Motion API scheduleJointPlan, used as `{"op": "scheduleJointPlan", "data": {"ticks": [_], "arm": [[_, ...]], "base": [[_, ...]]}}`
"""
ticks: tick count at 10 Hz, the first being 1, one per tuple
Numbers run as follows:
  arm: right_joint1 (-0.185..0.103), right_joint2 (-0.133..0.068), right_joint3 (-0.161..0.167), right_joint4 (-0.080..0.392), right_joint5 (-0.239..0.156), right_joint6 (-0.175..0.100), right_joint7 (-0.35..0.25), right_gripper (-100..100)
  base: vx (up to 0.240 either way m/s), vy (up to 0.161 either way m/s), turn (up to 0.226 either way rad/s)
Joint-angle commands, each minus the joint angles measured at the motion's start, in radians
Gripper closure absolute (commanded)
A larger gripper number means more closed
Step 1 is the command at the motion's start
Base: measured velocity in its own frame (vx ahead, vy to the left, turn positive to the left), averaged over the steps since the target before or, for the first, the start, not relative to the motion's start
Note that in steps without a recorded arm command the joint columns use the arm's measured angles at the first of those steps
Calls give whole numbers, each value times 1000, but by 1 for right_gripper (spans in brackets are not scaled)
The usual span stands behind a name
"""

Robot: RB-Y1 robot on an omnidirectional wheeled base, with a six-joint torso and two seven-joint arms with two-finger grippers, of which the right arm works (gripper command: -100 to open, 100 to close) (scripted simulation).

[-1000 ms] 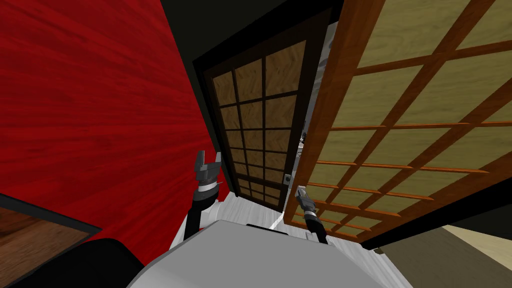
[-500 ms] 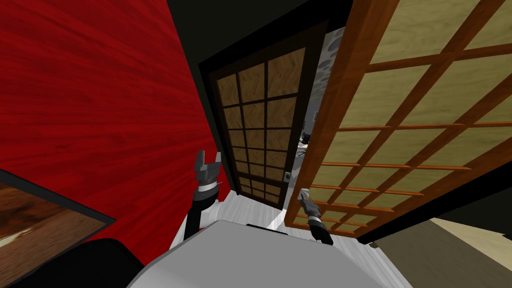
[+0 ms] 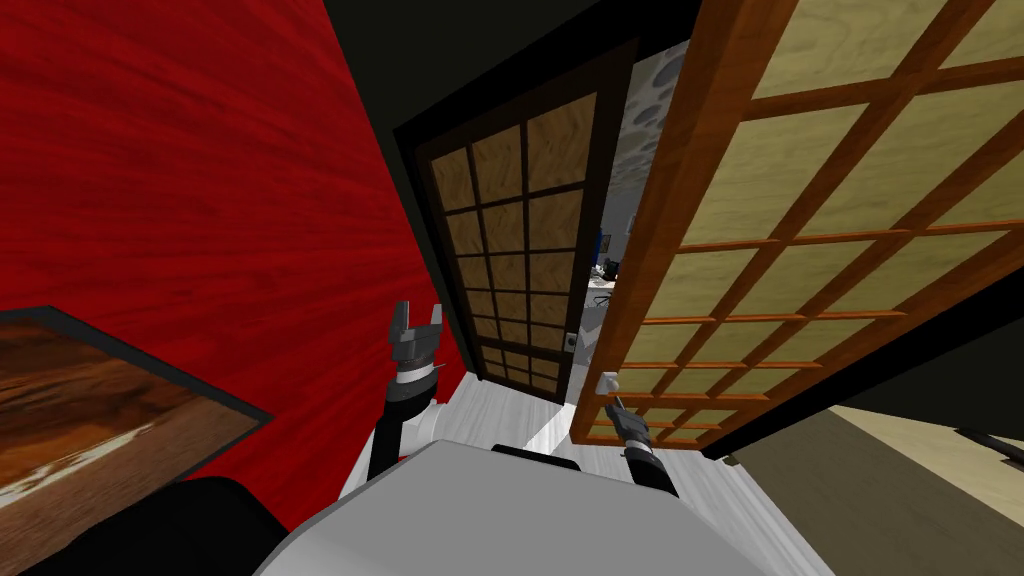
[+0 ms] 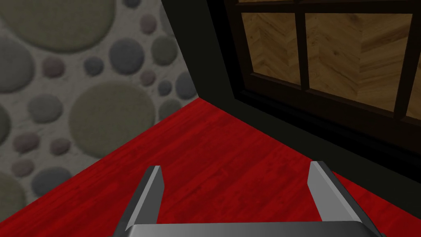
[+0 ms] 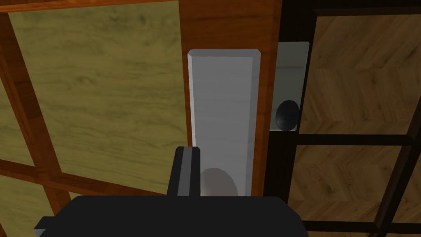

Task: Pull the door open

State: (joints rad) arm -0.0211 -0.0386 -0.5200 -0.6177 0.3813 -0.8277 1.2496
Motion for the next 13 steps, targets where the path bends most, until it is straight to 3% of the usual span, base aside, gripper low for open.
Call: {"op": "scheduleJointPlan", "data": {"ticks": [1, 4, 5, 10, 11, 13], "arm": [[-13, -15, 19, 5, 13, -17, -5, -100], [-18, -23, 33, 0, 23, -23, -11, -100], [-31, -36, 63, -9, 43, -37, -23, -100], [-56, -55, 125, -27, 86, -65, -48, -100], [-48, -50, 118, -37, 81, -51, -48, -100], [-43, -71, 103, -29, 73, -63, -61, -100]], "base": [[-177, -27, 85], [-120, -36, 28], [-125, -41, 98], [-204, -100, 78], [-107, -40, 13], [159, 64, 120]]}}
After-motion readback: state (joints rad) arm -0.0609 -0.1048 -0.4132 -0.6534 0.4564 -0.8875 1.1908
